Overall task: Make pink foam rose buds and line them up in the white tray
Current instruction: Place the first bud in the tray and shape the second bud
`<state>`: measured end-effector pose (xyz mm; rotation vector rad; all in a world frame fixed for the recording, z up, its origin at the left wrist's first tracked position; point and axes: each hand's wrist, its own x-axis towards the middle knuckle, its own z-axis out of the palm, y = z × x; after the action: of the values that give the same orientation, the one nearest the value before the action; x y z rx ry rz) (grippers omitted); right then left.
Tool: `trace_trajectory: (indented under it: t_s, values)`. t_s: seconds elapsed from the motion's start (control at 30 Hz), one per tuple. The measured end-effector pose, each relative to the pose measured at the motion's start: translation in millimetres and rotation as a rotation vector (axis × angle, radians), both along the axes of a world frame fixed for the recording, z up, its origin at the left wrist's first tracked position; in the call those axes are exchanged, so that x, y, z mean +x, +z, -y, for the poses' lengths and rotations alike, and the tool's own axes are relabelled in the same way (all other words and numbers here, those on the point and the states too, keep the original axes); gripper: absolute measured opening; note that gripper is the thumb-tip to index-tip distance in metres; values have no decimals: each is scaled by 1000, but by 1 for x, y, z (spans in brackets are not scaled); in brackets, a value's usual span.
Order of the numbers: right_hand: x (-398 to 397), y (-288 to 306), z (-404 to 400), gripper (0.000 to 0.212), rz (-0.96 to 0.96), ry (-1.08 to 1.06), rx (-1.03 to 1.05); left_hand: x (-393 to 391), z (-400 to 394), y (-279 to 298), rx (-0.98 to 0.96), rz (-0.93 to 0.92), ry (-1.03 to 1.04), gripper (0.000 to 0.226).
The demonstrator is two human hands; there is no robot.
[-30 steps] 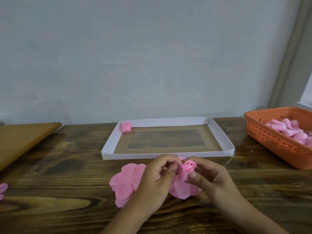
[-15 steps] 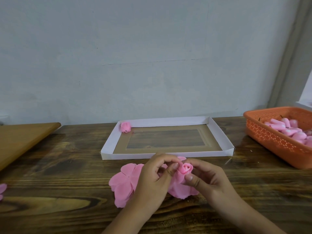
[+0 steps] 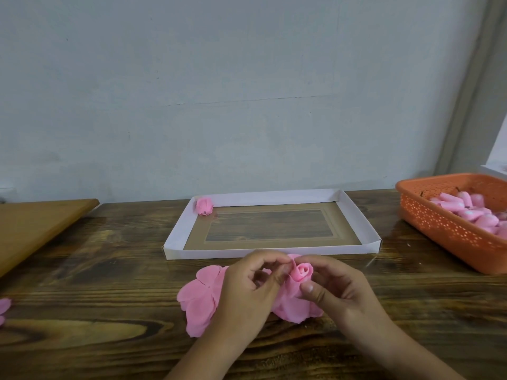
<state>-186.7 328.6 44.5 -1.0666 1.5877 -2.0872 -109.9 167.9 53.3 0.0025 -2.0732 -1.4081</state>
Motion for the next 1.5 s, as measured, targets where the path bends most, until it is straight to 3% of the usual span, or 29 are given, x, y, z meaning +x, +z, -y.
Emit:
trace_trajectory:
  t_s: [0.1,0.23,0.57,0.9,1.13,1.5]
  values:
    - [-1,-1,1,40,8,-9,-24,1,-2,3,-45,-7,-17,11]
    - [0,0,2,42,8,-8,-32,0,-2,2,-113,-5,-46,33]
    - [2,5,2,38,-45,-16,-55,-1,-1,1,-38,73,-164,25]
    - [-1,3,-3,30,-65,-29,47,-3,2,-2,-10,16,-27,12]
    - [-1,3,-2,24,-51,-20,-1,0,0,0,-42,34,-70,28]
    - [-2,2,-2,23,-26,-12,-23,-1,5,4,6,-23,-79,9]
